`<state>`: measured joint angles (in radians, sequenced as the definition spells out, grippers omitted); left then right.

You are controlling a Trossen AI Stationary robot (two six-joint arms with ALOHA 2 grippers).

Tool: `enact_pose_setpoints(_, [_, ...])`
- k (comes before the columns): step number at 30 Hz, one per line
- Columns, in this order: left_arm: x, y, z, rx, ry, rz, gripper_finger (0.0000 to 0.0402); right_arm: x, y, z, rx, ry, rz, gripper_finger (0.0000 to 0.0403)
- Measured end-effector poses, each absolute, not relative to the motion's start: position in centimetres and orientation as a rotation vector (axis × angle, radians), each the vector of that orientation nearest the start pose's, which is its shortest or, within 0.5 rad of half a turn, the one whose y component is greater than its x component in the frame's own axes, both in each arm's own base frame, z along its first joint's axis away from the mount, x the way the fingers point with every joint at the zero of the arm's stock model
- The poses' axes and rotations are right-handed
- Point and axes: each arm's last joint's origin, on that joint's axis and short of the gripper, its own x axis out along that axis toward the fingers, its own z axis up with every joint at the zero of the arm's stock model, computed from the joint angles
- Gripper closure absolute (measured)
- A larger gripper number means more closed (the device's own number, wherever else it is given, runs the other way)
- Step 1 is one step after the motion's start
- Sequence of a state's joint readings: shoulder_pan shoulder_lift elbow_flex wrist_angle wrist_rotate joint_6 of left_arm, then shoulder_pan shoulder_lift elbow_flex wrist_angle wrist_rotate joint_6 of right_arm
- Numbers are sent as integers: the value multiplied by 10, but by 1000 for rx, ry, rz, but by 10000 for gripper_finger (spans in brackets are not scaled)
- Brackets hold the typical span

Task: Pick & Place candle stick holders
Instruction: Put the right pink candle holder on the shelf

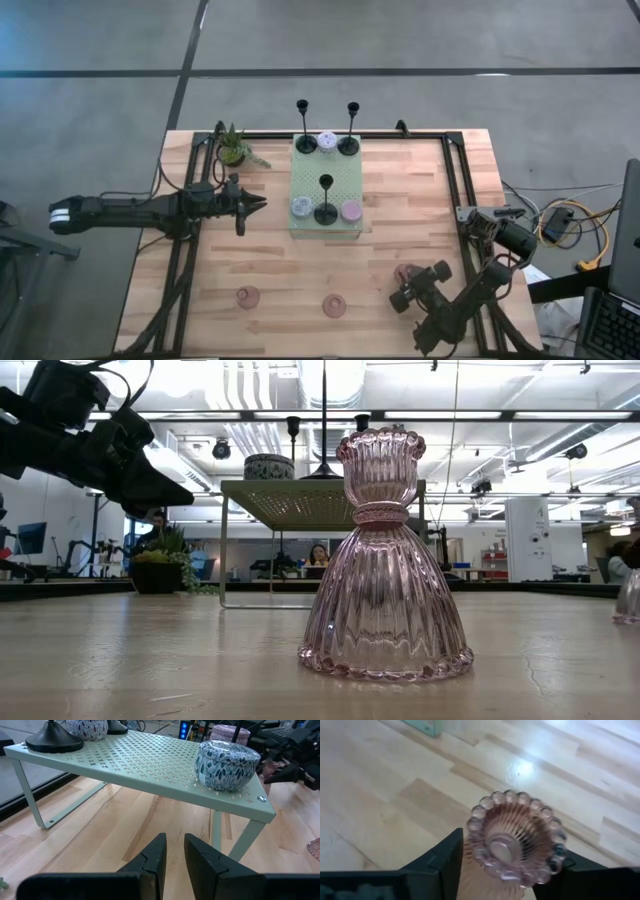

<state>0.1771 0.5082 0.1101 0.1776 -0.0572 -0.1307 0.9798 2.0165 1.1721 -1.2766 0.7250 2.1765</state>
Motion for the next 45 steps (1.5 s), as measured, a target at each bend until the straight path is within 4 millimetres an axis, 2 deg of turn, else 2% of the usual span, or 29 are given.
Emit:
enact_pose_setpoints(6, [130,25,171,-143,205,247,330,182,235,126,249,668,-1011,282])
enact_pose_setpoints(18, [130,25,171,-143,205,247,330,183,237,133,264,699,-1011,282])
enact_pose_setpoints(21, [130,25,171,-143,205,247,330,181,236,142,299,710,-1005,282])
enact_pose_setpoints(29, [130,25,171,-143,205,247,330,174,219,188,321,643,-961,282])
enact_pose_setpoints(35, [130,25,171,-143,205,247,330,178,186,230,353,577,-916,282])
enact_pose_setpoints(40, [130,25,171,-143,205,247,330,182,142,264,303,609,-902,282])
enact_pose_setpoints(45, [130,25,171,-143,205,247,330,180,96,293,265,535,-913,282])
